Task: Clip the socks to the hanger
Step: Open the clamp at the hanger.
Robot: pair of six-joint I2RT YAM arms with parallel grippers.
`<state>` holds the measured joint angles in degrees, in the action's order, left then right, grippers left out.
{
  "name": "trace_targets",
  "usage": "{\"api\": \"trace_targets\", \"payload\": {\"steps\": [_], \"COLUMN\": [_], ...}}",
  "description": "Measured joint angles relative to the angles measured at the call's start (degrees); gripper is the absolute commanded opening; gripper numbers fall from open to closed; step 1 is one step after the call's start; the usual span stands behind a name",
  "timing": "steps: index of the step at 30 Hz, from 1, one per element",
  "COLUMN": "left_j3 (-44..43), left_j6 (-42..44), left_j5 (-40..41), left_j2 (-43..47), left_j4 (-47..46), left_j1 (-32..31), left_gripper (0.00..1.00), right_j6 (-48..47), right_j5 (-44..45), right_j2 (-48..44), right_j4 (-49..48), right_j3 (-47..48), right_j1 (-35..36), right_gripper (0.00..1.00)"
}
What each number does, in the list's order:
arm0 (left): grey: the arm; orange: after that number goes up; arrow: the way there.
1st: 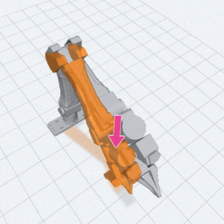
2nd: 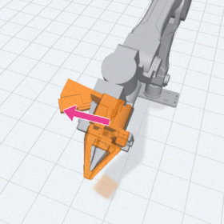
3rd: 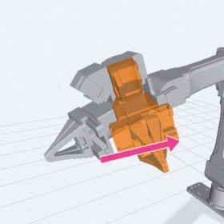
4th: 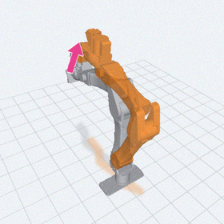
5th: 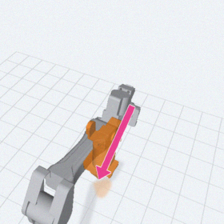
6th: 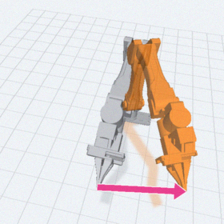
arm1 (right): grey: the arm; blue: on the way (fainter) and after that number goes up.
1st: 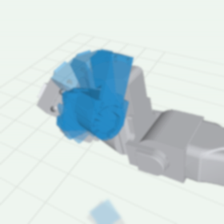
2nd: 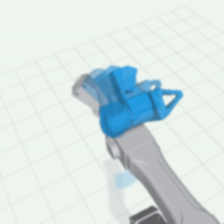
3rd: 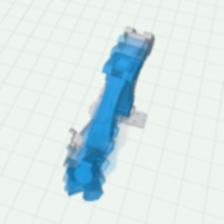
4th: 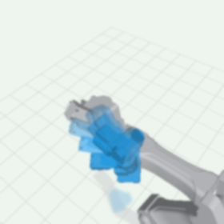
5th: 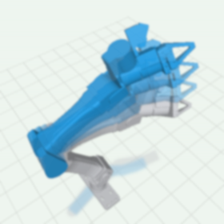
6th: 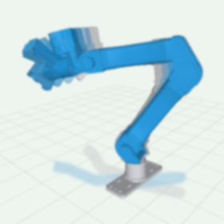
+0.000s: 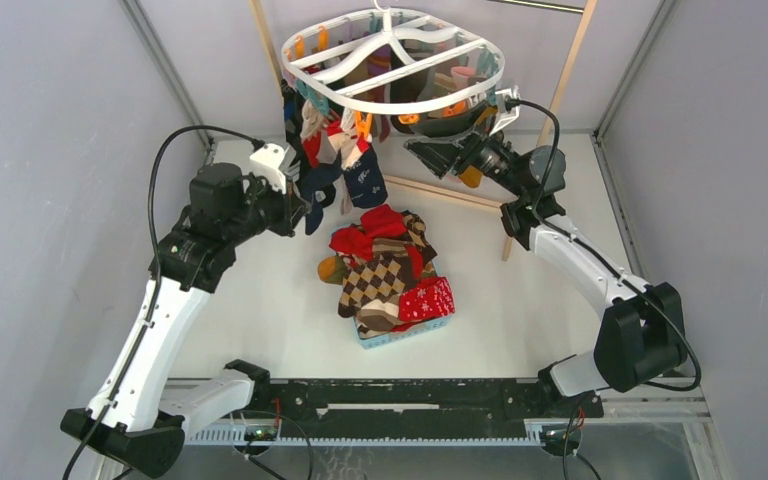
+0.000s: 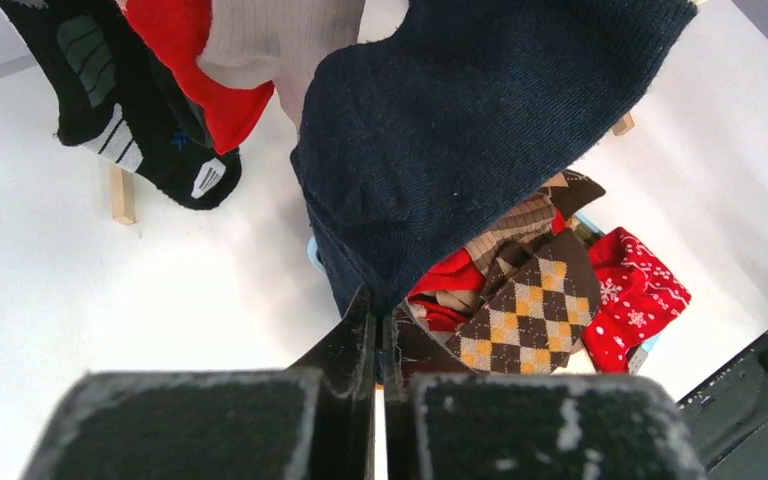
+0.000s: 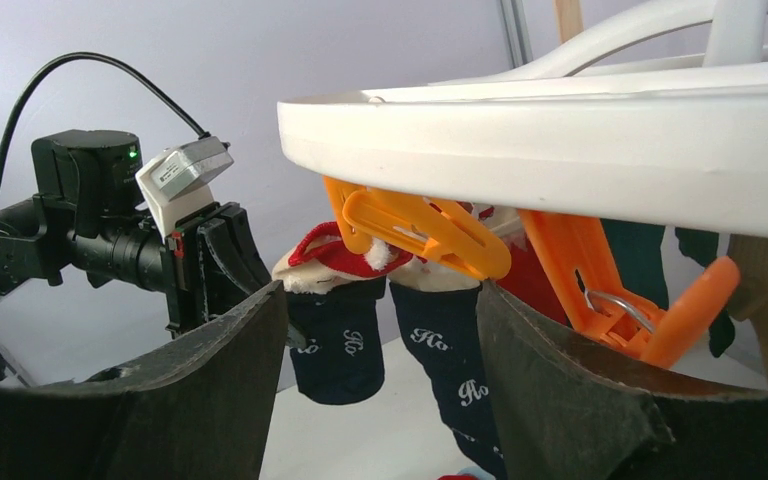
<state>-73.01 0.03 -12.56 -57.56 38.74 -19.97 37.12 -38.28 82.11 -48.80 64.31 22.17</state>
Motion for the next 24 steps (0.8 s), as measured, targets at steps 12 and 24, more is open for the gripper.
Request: {"api": "trace_targets", "payload": {"steps": [12,24], "left_j3": [0.0,0.0], "left_j6": [0.0,0.2], "left_j5": [0.0,0.0], "left_j2": [0.0,0.0], "left_j4": [0.0,0.2], "left_j1": [0.0,0.0], "left_gripper": [0.00,0.00], "right_j6": [3.7,4.2], "right_j5": [-1.4,-2.3], "right_j2": [1.3,3.5], "right_j4": [-0.9,-2.1], "right_j3": [1.7,2.3], "right_j1": [-2.1,1.2], "right_gripper": [0.85,0.67]}}
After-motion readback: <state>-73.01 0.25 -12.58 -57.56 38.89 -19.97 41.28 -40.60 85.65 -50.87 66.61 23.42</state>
